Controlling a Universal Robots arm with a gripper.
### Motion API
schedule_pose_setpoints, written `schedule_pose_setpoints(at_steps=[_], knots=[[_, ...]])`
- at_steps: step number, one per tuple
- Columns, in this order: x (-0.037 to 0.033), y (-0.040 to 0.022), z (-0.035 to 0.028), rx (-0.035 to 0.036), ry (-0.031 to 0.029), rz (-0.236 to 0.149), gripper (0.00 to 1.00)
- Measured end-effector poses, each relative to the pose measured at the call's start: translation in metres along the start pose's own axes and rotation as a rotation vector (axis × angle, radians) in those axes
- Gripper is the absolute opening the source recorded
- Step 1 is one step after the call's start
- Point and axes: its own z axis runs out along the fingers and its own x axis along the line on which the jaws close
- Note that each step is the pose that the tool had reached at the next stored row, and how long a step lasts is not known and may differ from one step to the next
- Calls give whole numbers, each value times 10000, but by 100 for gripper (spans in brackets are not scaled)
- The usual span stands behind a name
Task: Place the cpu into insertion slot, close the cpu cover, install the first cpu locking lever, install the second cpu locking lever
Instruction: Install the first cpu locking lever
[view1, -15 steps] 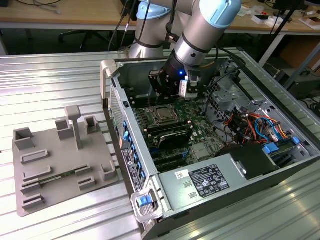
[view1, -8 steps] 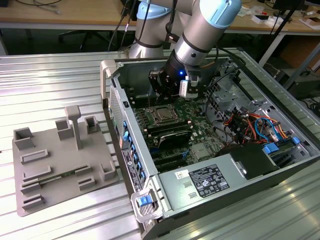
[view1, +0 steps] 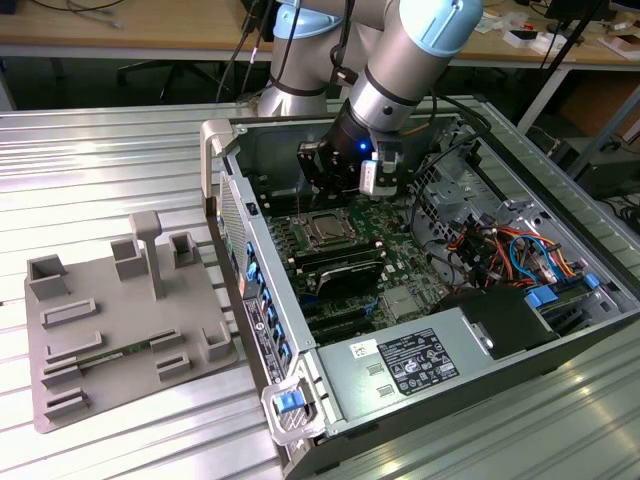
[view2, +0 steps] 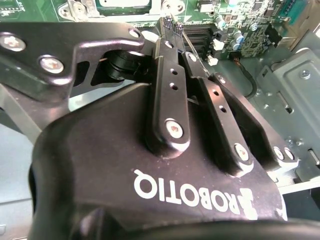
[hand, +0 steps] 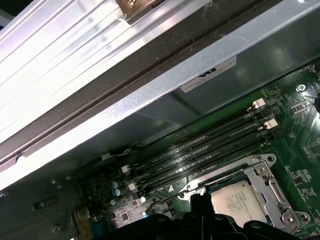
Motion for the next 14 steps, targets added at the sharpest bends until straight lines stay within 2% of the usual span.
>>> schedule_pose_setpoints(at_steps=[5,9,14], knots=[[0,0,0,44,14,-223,11],[0,0,0,108,32,-521,11],[0,0,0,137,39,-659,11]])
